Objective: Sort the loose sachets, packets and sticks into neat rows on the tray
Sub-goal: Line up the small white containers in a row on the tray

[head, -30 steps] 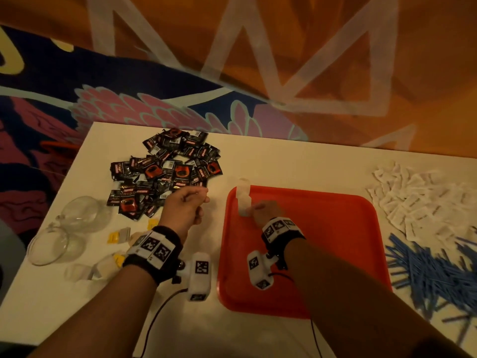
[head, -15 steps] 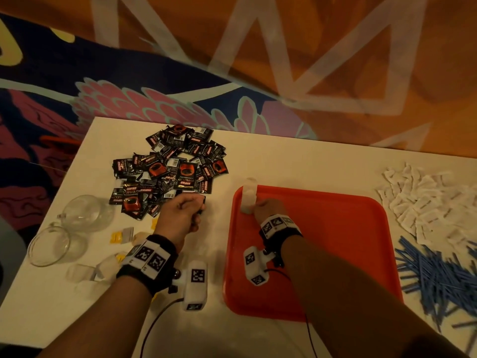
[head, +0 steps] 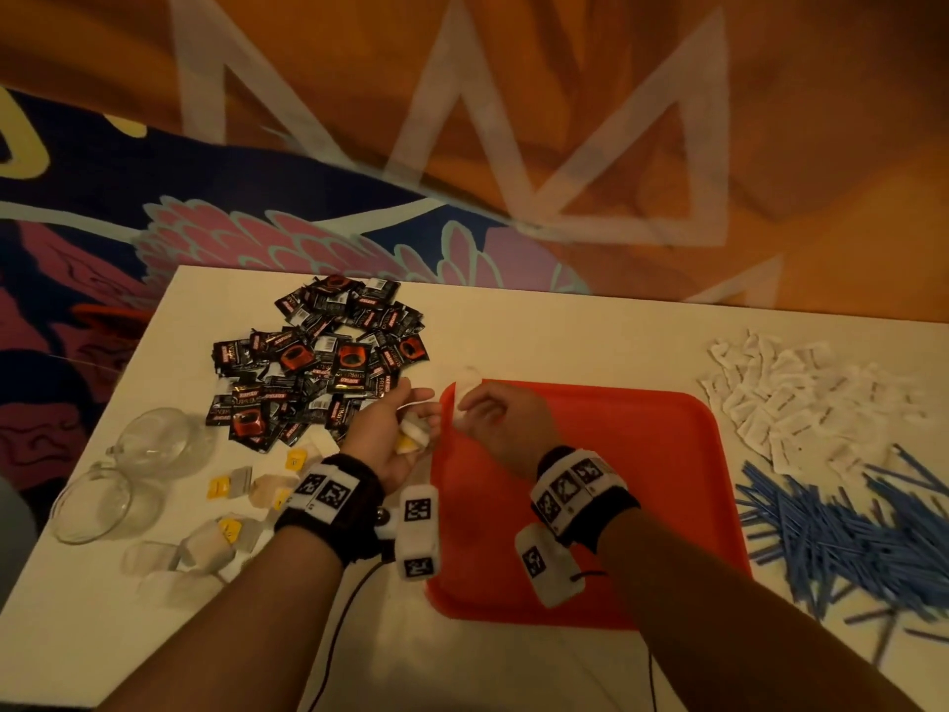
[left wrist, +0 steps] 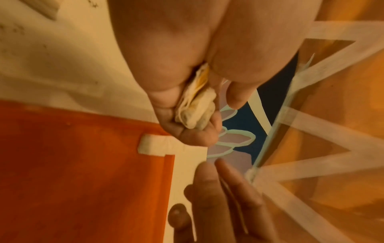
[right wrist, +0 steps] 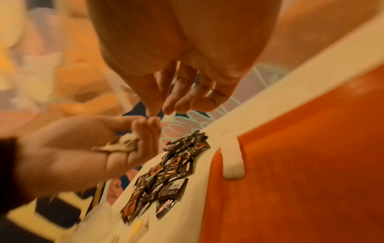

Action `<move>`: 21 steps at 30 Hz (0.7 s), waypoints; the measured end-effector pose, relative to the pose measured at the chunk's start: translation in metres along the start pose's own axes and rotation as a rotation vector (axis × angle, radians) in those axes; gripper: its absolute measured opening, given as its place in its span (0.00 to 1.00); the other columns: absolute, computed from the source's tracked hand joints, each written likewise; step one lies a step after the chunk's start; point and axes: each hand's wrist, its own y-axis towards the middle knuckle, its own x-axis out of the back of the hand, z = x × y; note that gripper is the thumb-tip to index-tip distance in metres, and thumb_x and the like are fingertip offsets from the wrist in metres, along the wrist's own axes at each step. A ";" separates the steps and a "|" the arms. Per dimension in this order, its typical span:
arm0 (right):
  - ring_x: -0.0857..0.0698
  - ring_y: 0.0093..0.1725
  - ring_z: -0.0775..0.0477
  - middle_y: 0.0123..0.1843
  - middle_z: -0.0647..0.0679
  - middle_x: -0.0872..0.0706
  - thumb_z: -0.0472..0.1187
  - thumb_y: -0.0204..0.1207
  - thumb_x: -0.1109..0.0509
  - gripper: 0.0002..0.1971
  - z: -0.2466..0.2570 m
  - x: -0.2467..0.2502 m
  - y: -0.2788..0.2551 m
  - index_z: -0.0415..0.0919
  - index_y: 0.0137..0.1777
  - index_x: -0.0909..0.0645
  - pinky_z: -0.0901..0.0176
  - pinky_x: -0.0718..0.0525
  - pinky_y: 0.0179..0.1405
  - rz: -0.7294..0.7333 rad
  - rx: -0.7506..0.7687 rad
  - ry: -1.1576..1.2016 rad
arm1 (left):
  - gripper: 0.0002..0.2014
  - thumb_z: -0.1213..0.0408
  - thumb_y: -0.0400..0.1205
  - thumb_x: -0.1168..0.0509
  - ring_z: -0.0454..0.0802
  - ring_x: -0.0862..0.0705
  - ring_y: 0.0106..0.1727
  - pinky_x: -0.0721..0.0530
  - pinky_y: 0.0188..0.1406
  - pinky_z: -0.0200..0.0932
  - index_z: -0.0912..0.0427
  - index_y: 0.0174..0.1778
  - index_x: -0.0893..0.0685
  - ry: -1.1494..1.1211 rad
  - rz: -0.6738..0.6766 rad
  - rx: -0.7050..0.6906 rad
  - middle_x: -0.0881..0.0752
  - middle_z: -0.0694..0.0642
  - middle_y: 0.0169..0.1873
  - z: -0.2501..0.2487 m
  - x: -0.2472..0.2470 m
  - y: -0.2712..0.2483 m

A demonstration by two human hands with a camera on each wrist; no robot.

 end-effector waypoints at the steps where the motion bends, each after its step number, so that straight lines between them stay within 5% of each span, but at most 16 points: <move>1: 0.16 0.41 0.56 0.41 0.55 0.13 0.36 0.72 0.24 0.05 0.005 0.004 -0.007 0.48 0.44 0.14 0.65 0.20 0.41 0.044 0.072 -0.041 | 0.17 0.52 0.90 0.43 0.50 0.16 0.24 0.18 0.26 0.40 0.63 0.49 0.18 -0.025 0.011 0.014 0.12 0.57 0.29 0.001 -0.006 -0.004; 3: 0.18 0.47 0.53 0.48 0.50 0.12 0.38 0.71 0.21 0.08 0.013 0.010 -0.020 0.45 0.50 0.12 0.60 0.20 0.49 0.093 0.261 -0.208 | 0.18 0.51 0.90 0.43 0.53 0.13 0.26 0.16 0.25 0.40 0.62 0.47 0.18 -0.035 0.039 0.043 0.12 0.58 0.30 0.004 -0.018 -0.012; 7: 0.23 0.55 0.48 0.57 0.46 0.14 0.40 0.69 0.20 0.10 0.018 0.022 -0.034 0.42 0.51 0.09 0.60 0.31 0.56 0.041 0.481 -0.424 | 0.22 0.46 0.87 0.41 0.57 0.14 0.36 0.16 0.38 0.48 0.62 0.44 0.15 -0.065 0.117 0.093 0.13 0.61 0.38 0.012 -0.040 -0.023; 12: 0.22 0.58 0.42 0.53 0.47 0.14 0.43 0.73 0.24 0.07 0.009 0.034 -0.050 0.45 0.49 0.08 0.54 0.28 0.60 -0.020 0.424 -0.439 | 0.26 0.44 0.88 0.45 0.56 0.13 0.30 0.15 0.28 0.44 0.65 0.46 0.15 -0.049 0.227 0.091 0.14 0.62 0.33 0.015 -0.059 -0.043; 14: 0.21 0.58 0.43 0.52 0.49 0.14 0.44 0.74 0.26 0.07 0.006 0.037 -0.057 0.46 0.48 0.08 0.52 0.25 0.61 -0.053 0.386 -0.389 | 0.26 0.44 0.87 0.44 0.56 0.15 0.33 0.16 0.34 0.45 0.65 0.47 0.16 -0.053 0.269 0.111 0.15 0.62 0.35 0.017 -0.062 -0.050; 21: 0.19 0.43 0.56 0.43 0.51 0.13 0.40 0.72 0.22 0.09 0.007 0.045 -0.071 0.53 0.35 0.16 0.65 0.22 0.45 -0.182 0.126 0.046 | 0.17 0.51 0.88 0.42 0.60 0.09 0.35 0.12 0.30 0.45 0.61 0.45 0.19 -0.096 0.227 0.123 0.10 0.63 0.33 0.032 -0.074 -0.065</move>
